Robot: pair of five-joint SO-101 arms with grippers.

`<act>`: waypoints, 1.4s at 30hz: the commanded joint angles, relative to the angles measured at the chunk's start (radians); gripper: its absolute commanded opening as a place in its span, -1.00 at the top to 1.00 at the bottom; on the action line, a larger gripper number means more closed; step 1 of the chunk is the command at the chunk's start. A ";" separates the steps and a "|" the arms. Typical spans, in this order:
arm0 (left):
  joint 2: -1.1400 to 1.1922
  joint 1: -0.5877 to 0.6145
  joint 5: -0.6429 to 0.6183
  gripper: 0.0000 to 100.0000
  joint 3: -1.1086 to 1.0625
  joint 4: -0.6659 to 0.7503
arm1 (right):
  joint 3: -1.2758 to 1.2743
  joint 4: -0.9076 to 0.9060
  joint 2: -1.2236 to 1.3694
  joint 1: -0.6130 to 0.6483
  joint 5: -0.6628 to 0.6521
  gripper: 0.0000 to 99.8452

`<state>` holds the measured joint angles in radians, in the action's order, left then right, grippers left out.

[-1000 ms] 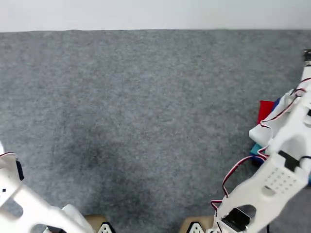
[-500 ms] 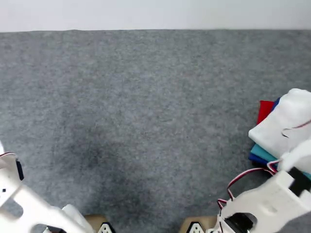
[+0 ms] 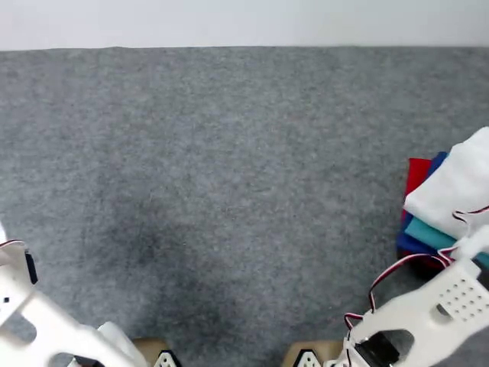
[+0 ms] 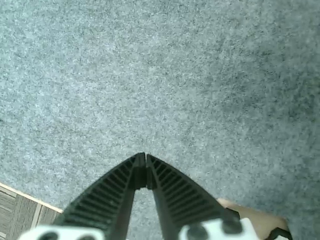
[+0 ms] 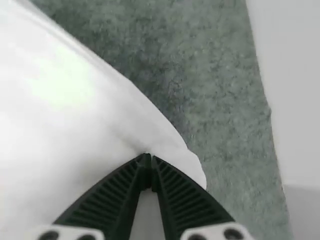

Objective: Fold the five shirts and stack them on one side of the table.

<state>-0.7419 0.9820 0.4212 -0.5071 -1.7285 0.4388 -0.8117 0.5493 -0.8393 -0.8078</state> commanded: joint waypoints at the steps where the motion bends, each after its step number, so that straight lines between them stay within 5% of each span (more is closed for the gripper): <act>1: -0.018 0.002 0.005 0.99 0.008 -0.009 | 0.049 -0.119 -0.151 0.002 -0.008 0.98; 17: -0.020 0.002 0.005 0.99 0.008 -0.009 | 0.048 -0.783 -0.320 0.013 -0.014 0.98; 28: -0.020 0.002 0.008 0.99 0.004 -0.009 | 0.034 -0.898 -0.168 -0.059 -0.064 0.98; 42: -0.020 0.002 0.009 0.99 0.004 -0.008 | 0.176 -0.951 -0.432 0.105 -0.064 0.98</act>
<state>-0.7419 0.9820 0.4212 -0.5071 -1.7285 0.5677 -1.7400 0.2163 -0.7856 -0.8661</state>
